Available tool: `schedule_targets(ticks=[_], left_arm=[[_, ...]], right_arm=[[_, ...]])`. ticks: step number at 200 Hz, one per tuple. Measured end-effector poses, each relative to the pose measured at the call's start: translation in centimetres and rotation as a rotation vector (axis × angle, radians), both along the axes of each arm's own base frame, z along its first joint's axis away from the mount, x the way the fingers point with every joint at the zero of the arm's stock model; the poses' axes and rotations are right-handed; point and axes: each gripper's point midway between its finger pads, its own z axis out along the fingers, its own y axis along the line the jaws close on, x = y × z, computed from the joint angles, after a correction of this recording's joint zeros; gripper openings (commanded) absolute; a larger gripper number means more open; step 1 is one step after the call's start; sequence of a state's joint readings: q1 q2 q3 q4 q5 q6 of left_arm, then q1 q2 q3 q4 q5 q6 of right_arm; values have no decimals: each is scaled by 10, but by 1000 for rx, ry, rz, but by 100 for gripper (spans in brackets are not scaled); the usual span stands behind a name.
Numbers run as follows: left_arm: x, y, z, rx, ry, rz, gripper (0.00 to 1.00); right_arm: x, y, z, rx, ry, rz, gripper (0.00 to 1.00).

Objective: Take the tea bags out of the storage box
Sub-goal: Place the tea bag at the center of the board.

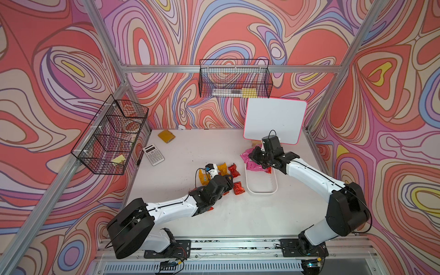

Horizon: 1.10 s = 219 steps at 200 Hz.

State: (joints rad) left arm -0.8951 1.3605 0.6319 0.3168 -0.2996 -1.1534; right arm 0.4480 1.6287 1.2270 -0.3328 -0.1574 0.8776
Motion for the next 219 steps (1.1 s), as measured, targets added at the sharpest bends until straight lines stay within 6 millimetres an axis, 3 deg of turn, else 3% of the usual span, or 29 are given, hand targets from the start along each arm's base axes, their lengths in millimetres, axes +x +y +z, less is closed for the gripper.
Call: schedule_targets(ticks=[59, 136, 170, 219], left_arm=[[-2, 12, 5, -8, -15, 29, 45], [-8, 23, 6, -7, -21, 41, 45], [-6, 26, 7, -2, -23, 42, 45], [-4, 29, 7, 20, -26, 37, 45]], right_arm=[[36, 56, -30, 52, 37, 68, 0], [69, 87, -98, 58, 136, 32, 0], [67, 95, -110, 34, 150, 43, 19], [63, 92, -99, 3, 109, 64, 39]])
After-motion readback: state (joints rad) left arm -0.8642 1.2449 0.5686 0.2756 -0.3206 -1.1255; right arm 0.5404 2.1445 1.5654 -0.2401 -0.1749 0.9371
